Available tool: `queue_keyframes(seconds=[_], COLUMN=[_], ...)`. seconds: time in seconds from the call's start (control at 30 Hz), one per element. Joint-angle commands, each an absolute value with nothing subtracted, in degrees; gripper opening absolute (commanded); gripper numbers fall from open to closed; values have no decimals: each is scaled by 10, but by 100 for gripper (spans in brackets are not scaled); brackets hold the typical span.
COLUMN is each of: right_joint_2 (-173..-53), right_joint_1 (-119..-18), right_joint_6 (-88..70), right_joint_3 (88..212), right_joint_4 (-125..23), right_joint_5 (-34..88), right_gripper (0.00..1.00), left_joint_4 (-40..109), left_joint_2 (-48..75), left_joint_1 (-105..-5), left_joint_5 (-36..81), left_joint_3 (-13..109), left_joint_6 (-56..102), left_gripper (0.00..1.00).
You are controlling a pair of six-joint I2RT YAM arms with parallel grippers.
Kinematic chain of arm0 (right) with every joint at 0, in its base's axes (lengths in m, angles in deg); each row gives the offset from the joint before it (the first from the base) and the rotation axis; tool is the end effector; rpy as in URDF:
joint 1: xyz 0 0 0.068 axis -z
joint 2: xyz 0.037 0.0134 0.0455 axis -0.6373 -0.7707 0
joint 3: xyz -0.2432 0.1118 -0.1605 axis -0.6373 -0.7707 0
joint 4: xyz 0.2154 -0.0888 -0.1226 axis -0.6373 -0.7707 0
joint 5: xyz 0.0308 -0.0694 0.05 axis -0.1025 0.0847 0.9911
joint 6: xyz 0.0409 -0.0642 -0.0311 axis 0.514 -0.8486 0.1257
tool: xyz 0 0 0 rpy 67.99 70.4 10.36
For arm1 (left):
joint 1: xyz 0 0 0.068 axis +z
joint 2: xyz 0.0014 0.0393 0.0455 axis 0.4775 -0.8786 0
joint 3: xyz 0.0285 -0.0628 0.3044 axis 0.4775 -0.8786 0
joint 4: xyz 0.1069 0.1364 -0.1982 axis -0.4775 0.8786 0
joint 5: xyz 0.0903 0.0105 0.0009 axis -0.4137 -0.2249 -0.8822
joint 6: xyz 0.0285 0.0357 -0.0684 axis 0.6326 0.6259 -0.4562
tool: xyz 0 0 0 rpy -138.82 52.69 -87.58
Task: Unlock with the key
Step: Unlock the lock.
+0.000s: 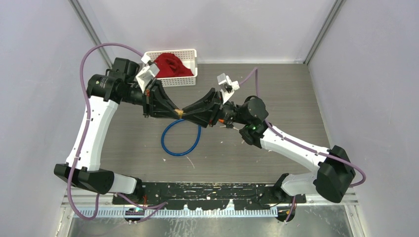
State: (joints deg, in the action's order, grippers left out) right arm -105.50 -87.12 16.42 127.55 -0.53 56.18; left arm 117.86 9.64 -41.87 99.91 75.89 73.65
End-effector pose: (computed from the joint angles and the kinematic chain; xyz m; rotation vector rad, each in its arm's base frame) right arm 0.1715 0.2514 0.4395 -0.8046 1.0505 1.5500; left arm 0.1912 -0.1187 0.4867 1.2310 1.4601 -1.5616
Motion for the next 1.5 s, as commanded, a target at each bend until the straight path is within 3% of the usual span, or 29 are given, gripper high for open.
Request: queue_keyframes(seconds=[0.0,0.1,0.37,0.43,0.57,0.7,1.33,1.4,1.47], right_joint_2=[-1052,-1019,-958,-960,-984,-1004,-1042,-1047,-1044], right_joint_1=[-853,-836,-830,-831,-830,-830,-832,-834,-834], right_joint_6=[204,208,142,128,117,117,130,132,129], right_joint_3=[1277,1256,1277,1292,1324,1350,1380,1384,1386], right_joint_4=[-13,-22,-149,-167,-192,-200,-212,-215,-232], right_joint_5=[556,581,623,628,641,652,653,652,658], right_gripper=[47,54,58,55,39,37,1,5,22], left_joint_4=[1176,1176,1176,1176,1176,1177,1168,1164,1161], left_joint_2=[113,113,112,113,117,118,112,113,114], left_joint_1=[-442,-440,-435,-434,-433,-431,-430,-430,-430], left_joint_5=[1121,1121,1120,1121,1121,1121,1121,1121,1120], left_joint_3=[765,765,761,760,757,752,746,743,740], left_joint_6=[743,744,753,752,754,755,758,757,752], left_gripper=[0,0,0,0,0,0,0,0,0])
